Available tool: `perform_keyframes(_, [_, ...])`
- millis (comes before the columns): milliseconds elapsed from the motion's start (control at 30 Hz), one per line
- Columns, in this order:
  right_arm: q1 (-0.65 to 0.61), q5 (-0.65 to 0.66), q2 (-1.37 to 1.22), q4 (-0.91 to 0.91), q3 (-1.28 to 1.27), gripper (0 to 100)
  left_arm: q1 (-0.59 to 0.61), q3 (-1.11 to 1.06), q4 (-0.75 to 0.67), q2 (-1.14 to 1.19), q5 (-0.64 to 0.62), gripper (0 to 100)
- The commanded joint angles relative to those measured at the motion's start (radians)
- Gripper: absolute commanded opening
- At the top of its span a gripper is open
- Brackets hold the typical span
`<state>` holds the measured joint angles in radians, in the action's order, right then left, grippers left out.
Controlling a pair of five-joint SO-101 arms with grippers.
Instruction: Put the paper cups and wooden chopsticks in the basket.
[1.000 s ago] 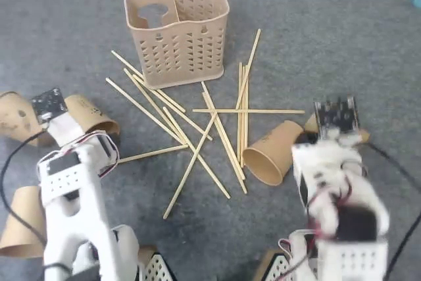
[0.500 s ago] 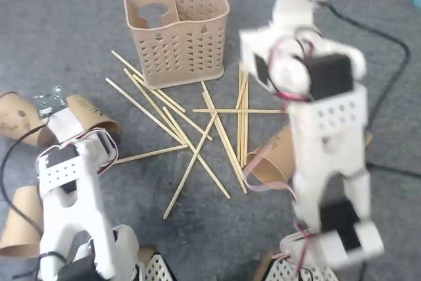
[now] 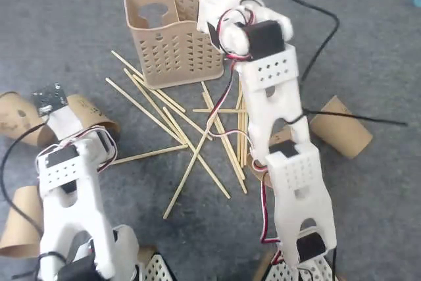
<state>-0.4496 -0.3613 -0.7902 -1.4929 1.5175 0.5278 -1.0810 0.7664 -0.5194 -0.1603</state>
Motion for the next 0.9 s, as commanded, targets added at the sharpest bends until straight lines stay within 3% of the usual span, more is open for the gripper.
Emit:
perform_keyframes(0, [-0.004, -0.014, -0.044, 0.064, 0.054, 18.0, -0.008, 0.03, -0.02, -0.011, 0.02, 26])
perform_keyframes(233, [0.028, -0.014, -0.171, 0.137, 0.055, 18.0, -0.011, 0.028, -0.035, -0.011, 0.02, 26])
perform_keyframes(567, [0.068, -0.014, -0.194, 0.082, 0.054, 17.7, -0.04, 0.024, -0.035, -0.011, 0.021, 26])
perform_keyframes(767, [0.07, -0.014, -0.183, -0.027, 0.064, 0.0, -0.04, 0.024, -0.035, -0.011, 0.021, 26])
perform_keyframes(867, [0.084, -0.017, -0.185, -0.096, 0.141, 0.6, -0.04, 0.021, -0.035, -0.011, 0.021, 26])
